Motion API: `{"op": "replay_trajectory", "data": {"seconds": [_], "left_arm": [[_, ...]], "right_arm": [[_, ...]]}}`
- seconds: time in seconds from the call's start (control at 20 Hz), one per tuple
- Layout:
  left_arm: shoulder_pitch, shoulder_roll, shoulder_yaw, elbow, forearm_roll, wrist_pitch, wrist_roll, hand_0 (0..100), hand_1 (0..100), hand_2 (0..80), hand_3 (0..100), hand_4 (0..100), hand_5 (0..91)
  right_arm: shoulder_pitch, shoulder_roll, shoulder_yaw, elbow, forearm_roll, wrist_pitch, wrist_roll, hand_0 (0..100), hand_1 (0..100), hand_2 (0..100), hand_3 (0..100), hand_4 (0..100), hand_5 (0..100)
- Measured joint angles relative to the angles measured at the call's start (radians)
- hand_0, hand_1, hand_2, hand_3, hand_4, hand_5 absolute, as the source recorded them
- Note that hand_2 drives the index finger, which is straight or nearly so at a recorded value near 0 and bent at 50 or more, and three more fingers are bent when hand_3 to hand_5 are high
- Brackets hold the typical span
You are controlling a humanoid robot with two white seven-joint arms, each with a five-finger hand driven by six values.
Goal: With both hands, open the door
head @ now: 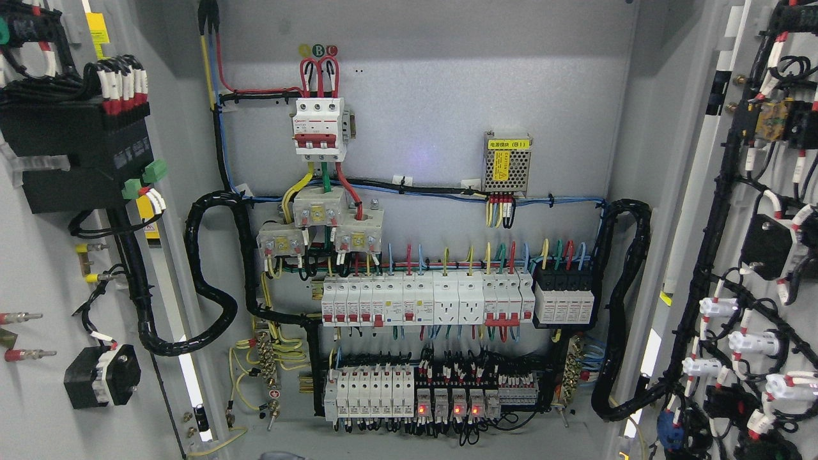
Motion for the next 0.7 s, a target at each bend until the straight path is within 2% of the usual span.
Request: {"op": "replay_trajectory", "data": {"seconds": [0.3,0.6,0.7], "left_arm": [[0.094,0.0,0.001,-0.265,0.002,0.0,-0.004,12,56,0.0,0,0,0.0],[0.147,0.0,-0.006,-0.511,-0.001,0.001,-0.004,12,56,0.0,0,0,0.0],[0.163,0.006,-0.016,-0.587,-0.002,0.002,-0.005,12,56,0.0,0,0,0.0]], "right_arm": [[0.153,-0.039,-0.111,-0.082,0.097,-0.185,-0.003,0,50,4,0,0,0],[0.303,-0.058,-0.234,-0.164,0.141,-0.275,-0.004,0,50,4,0,0,0],[0.351,-0.062,-0.279,-0.192,0.148,-0.328,-0.004,0,50,4,0,0,0]]}}
